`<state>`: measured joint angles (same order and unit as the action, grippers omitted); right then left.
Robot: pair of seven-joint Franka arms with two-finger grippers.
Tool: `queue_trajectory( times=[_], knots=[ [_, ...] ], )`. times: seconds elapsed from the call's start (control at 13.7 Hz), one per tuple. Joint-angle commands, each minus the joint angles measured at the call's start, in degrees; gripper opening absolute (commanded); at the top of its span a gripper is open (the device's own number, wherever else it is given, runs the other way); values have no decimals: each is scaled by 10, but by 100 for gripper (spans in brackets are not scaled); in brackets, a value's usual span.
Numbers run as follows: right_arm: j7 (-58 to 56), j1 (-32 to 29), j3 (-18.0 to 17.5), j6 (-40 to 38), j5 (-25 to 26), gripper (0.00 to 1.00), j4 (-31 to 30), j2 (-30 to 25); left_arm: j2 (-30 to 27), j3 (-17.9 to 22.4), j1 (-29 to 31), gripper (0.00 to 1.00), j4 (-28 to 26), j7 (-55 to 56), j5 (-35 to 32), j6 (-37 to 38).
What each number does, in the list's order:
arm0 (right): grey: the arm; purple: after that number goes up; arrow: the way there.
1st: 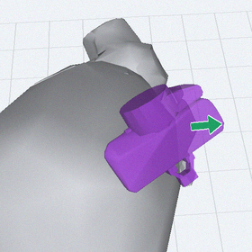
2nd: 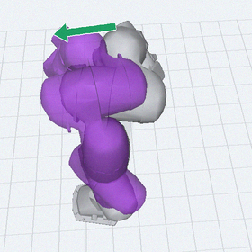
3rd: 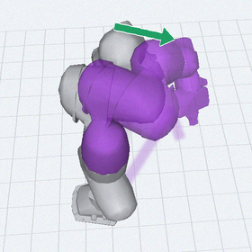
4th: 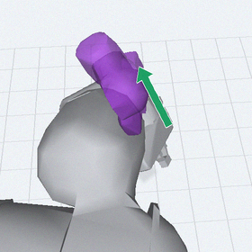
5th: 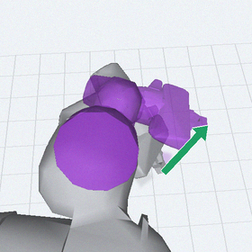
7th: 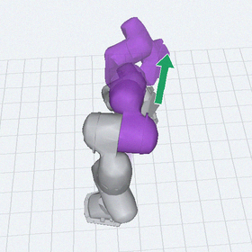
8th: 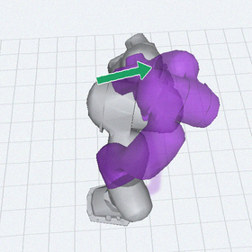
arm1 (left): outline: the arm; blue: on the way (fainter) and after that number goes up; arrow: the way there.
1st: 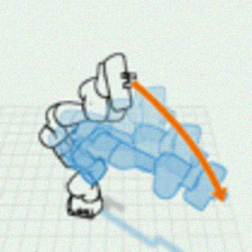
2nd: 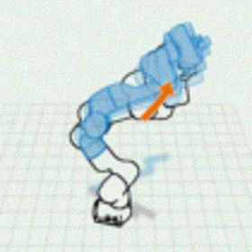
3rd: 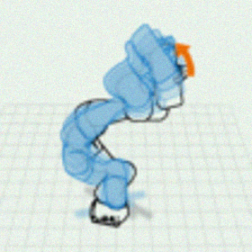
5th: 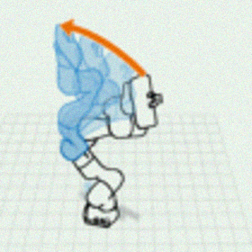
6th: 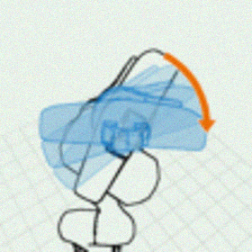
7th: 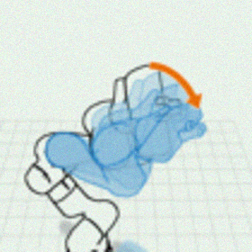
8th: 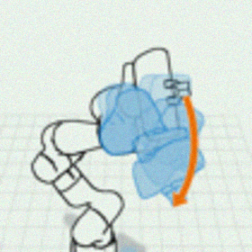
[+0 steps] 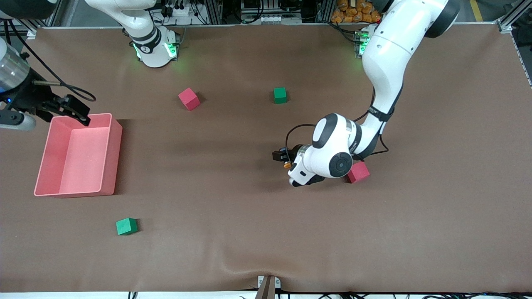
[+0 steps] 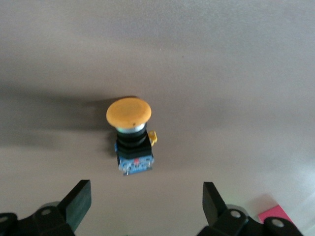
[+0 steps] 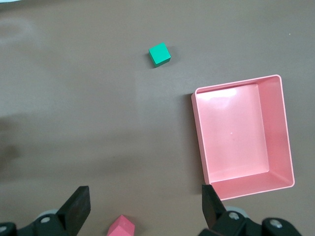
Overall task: Place and upright button with both arms
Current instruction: 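Withdraw the right gripper while the left gripper grasps the button body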
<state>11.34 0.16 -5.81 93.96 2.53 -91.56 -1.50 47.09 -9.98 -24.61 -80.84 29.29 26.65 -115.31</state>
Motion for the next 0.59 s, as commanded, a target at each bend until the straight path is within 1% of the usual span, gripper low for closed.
queue_trajectory(
  times=[0.0, 0.07, 0.15, 0.29, 0.37, 0.44, 0.51],
  knots=[
    [-21, 10, 10, 46, -11, 100, -102, -78, 14, 5, -8, 100, 21, 13, 9, -1],
    [-22, 10, 10, 45, -9, 100, -75, -66, 21, 5, -9, 100, 28, 13, 9, -1],
    [-21, 8, 10, 35, -9, 100, -44, -42, 27, 5, -11, 100, 33, 14, 9, -1],
    [-22, 1, 11, -14, -9, 100, 29, 0, 35, 6, -16, 100, 36, 23, 9, -7],
    [-23, -2, 12, -31, -9, 100, 59, 19, 38, 6, -16, 98, 36, 23, 9, -11],
    [-23, -4, 12, -37, -9, 100, 73, 26, 41, 6, -16, 94, 36, 28, 9, -11],
    [-22, -2, 12, -36, -9, 100, 73, 26, 43, 6, -18, 92, 36, 36, 9, -11]
  ],
)
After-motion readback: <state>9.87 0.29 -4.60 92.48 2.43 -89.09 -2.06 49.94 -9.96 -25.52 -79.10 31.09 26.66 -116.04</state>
